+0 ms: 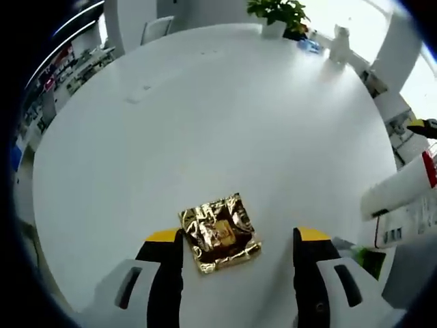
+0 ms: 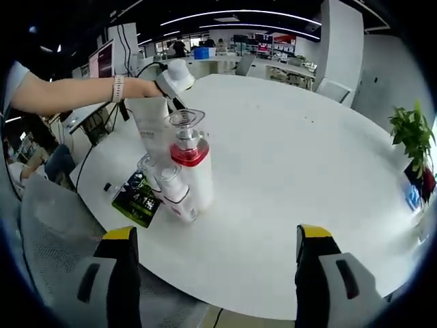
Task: Arrange the skincare products in the storage area until every visible bottle or jar stands upright without overlapping.
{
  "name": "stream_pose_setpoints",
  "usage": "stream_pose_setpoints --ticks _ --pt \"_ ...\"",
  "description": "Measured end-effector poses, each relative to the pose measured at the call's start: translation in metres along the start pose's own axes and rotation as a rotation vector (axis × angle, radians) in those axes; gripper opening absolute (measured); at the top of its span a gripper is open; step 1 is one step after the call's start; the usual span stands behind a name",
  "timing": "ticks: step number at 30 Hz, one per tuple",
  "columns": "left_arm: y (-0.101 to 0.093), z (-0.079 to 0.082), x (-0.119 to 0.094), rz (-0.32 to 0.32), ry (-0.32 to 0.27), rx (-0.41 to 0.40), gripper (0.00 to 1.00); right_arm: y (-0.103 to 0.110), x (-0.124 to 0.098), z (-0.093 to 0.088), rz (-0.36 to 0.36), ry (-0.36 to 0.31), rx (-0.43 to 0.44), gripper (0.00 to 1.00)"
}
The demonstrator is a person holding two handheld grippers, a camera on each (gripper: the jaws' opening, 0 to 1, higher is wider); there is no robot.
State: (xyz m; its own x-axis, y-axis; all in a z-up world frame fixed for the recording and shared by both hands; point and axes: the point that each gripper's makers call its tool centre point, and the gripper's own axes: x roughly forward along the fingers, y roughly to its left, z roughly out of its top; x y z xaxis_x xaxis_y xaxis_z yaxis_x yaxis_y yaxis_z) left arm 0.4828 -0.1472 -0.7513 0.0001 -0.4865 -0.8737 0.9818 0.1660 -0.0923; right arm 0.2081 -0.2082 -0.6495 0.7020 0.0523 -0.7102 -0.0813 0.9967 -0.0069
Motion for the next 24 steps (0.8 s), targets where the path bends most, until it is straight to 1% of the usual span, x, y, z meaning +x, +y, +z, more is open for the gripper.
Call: stream_pose_setpoints --ticks 2,5,6,8,13,14,15,18,24 --pt "-0.001 0.0 0.001 -0.001 0.006 0.023 0.61 0.0 0.0 0.0 -0.001 -0.001 0.0 0.96" --pt "0.001 -0.003 -0.001 0.014 0.023 0.043 0.54 -0.001 -0.001 0.0 -0.002 -0.001 -0.001 0.96" --pt "0.002 -0.004 -0.002 0.018 0.027 0.039 0.51 -0.001 -0.001 0.001 -0.002 -0.002 -0.001 0.96" --pt "0.003 -0.005 -0.002 0.023 0.03 0.038 0.5 0.0 -0.001 0.001 0.0 -0.003 -0.003 0.96" --pt "0.007 -0.007 0.0 0.054 0.061 0.087 0.48 0.001 -0.001 0.001 0.004 -0.005 -0.003 0.95" --pt "0.007 -0.007 0.0 0.059 0.063 0.087 0.47 0.001 -0.001 0.001 0.005 -0.005 -0.004 0.95" --pt "0.007 -0.009 -0.003 0.06 0.071 0.07 0.47 0.002 -0.001 0.001 0.005 -0.006 -0.005 0.95" --pt "0.011 -0.006 -0.002 0.068 0.064 0.063 0.44 0.001 -0.002 0.001 0.004 -0.007 -0.004 0.95" --pt "0.015 -0.006 -0.002 0.079 0.058 0.036 0.37 0.0 -0.004 -0.001 -0.003 -0.006 0.0 0.95"
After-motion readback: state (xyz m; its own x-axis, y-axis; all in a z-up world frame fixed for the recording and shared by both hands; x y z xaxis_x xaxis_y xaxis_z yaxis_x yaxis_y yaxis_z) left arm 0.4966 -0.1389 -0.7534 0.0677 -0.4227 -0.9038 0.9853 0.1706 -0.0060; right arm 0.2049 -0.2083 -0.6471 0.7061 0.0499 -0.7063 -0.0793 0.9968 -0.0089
